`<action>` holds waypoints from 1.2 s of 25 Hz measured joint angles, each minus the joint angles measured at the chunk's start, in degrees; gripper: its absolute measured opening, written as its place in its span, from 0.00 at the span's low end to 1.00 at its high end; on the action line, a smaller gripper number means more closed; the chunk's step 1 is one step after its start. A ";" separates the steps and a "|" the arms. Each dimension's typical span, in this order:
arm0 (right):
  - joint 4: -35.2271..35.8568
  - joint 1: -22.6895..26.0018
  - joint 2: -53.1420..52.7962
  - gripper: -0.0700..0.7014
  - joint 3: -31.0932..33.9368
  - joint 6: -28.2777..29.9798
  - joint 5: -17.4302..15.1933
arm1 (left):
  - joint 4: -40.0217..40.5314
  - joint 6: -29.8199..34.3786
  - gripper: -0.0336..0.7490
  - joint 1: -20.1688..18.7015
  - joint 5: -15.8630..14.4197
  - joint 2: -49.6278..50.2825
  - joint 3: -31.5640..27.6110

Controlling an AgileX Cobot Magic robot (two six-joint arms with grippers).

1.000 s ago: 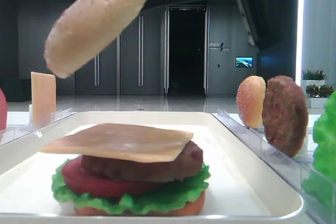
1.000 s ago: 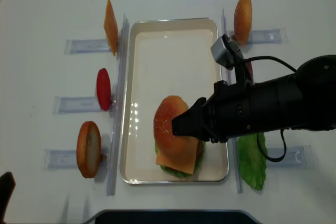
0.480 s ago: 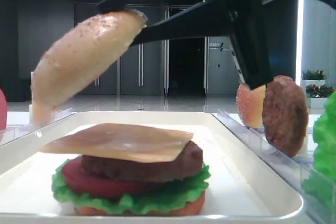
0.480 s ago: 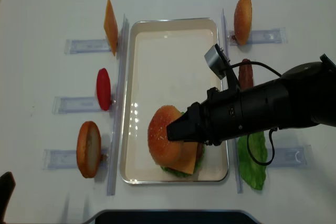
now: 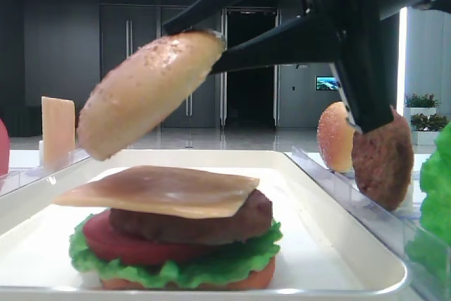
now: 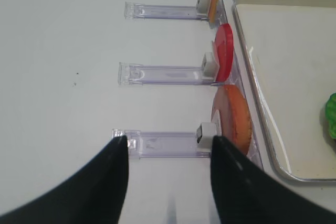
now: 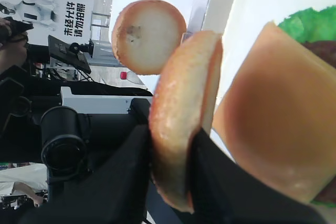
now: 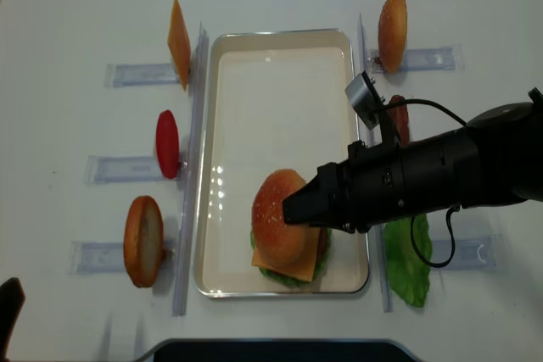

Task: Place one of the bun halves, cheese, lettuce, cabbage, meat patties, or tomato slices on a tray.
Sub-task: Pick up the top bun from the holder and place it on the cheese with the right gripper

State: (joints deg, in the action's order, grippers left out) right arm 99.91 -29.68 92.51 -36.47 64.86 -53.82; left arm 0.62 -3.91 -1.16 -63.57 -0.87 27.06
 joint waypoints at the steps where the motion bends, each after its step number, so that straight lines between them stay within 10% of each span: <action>1: 0.00 0.10 0.00 0.34 0.00 0.05 -0.05 | 0.00 0.00 0.54 0.00 0.00 0.00 0.00; 30: 0.04 0.58 2.47 0.35 0.00 0.15 -2.09 | 0.00 0.00 0.54 0.00 0.00 0.00 0.00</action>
State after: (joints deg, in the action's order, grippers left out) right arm 99.95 -29.10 94.99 -36.47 65.01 -55.91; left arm 0.62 -3.91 -1.16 -63.57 -0.87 27.06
